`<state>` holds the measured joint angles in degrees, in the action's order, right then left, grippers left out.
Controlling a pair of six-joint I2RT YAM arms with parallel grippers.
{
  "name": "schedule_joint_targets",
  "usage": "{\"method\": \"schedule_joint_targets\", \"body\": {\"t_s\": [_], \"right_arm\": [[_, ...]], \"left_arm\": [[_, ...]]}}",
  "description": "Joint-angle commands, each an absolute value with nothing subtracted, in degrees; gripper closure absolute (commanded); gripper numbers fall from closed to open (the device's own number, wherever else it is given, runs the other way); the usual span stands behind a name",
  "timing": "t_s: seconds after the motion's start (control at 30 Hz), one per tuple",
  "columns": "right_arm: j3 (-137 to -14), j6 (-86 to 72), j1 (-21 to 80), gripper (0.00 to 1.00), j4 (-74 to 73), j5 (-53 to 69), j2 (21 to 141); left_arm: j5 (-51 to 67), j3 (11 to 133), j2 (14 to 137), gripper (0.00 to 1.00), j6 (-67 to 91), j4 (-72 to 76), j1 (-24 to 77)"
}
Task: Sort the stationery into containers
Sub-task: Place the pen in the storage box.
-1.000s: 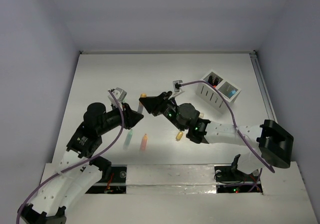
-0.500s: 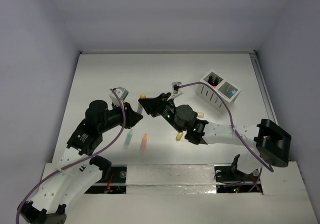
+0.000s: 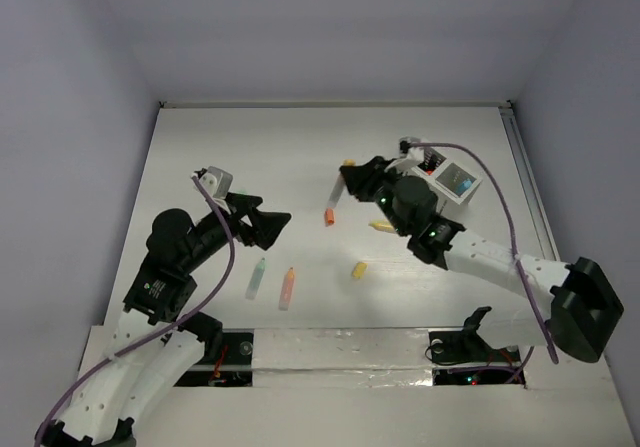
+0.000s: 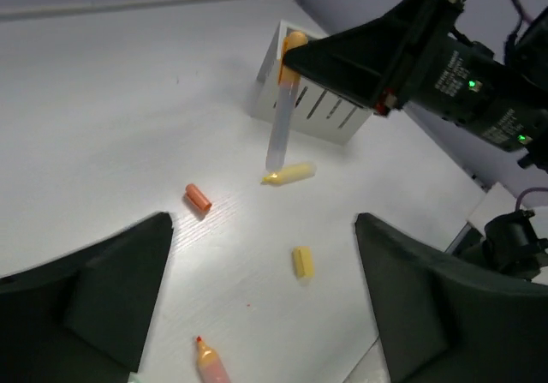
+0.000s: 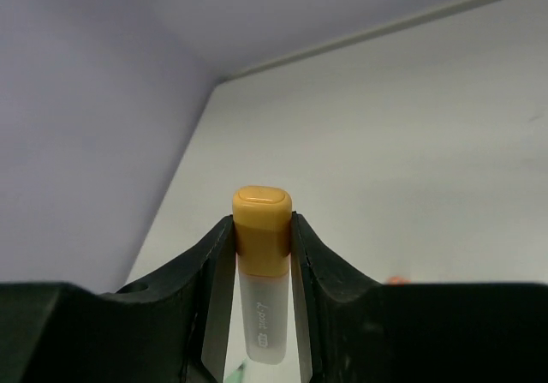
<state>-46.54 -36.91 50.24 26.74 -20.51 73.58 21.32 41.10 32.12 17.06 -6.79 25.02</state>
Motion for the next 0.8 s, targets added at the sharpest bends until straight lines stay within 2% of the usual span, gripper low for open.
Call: {"method": "schedule_joint_targets", "body": {"t_s": [0.0, 0.1, 0.23, 0.37, 0.6, 0.77], "right_arm": [[-46.5, -31.8, 42.7, 1.00, 24.6, -25.6, 66.0], [-46.3, -27.2, 39.4, 1.00, 22.2, -30.9, 61.7], [-46.1, -19.0, 32.9, 1.00, 20.0, -39.1, 59.2], [-46.1, -17.4, 21.7, 1.00, 18.5, -38.3, 60.7], [-47.2, -14.4, 13.1, 1.00, 16.3, -39.5, 64.0], [-47.3, -15.7, 10.6, 1.00, 15.1, -37.1, 67.6]], "left_arm": [[21.6, 39.5, 30.4, 0.09, 16.4, -3.3, 24.8], [22.3, 38.5, 30.0, 0.02, 14.6, -4.6, 24.8], [22.5, 37.7, 29.2, 0.01, 14.2, -4.7, 24.8], [22.4, 37.5, 28.1, 0.01, 14.6, -4.9, 25.7], [20.6, 37.4, 26.0, 0.01, 15.0, -5.7, 28.3], [19.7, 37.5, 25.8, 0.01, 15.2, -6.1, 29.4]]}}
